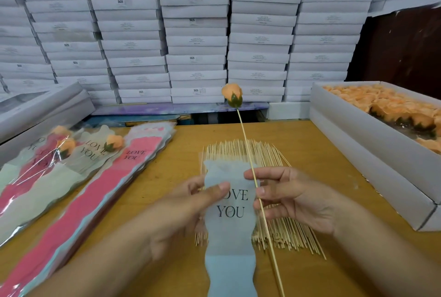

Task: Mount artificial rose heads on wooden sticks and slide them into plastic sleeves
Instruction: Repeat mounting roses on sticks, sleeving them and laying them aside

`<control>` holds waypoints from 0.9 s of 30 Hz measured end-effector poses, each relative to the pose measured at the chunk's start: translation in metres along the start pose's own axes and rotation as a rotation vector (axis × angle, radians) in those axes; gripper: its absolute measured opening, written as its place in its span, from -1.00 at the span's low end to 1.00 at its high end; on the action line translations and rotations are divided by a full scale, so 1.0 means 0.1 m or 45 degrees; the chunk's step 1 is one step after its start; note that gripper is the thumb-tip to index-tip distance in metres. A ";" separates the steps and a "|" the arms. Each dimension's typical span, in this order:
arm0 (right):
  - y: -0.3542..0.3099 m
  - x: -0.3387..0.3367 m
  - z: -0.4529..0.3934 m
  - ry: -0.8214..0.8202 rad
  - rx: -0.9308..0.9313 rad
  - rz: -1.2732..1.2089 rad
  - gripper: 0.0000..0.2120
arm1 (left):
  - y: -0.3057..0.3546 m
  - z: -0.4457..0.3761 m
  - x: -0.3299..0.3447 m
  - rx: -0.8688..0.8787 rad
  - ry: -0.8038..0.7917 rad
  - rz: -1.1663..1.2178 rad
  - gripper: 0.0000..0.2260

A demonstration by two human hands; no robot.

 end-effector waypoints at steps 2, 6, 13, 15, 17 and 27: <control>0.02 0.02 0.00 0.001 0.003 0.010 -0.66 | 0.06 -0.09 -0.02 0.063 0.042 0.095 -0.42; 0.04 0.02 0.00 0.000 0.009 0.029 -0.66 | 0.05 -0.22 0.02 0.098 0.091 0.185 -0.68; 0.00 -0.03 0.01 0.032 -0.003 0.078 -0.65 | -0.06 -0.28 -0.04 0.141 0.161 0.176 -0.90; -0.03 -0.07 0.01 0.059 -0.016 0.088 -0.66 | -0.10 -0.29 -0.04 0.124 0.141 0.183 -0.91; -0.04 -0.09 0.01 0.072 -0.025 0.088 -0.66 | -0.14 -0.30 -0.02 0.106 0.107 0.190 -0.90; 0.00 -0.15 -0.01 0.126 -0.023 0.104 -0.66 | -0.30 -0.31 0.06 0.052 0.003 0.192 -0.79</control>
Point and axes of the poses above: each hand's wrist, its own z-axis away from the middle knuckle, its own x-axis out of the palm, y = z × x, the point moved 10 cm from there along -z, towards the middle knuckle, and after that the axes turned 8 degrees about -y, right-handed, at the moved point
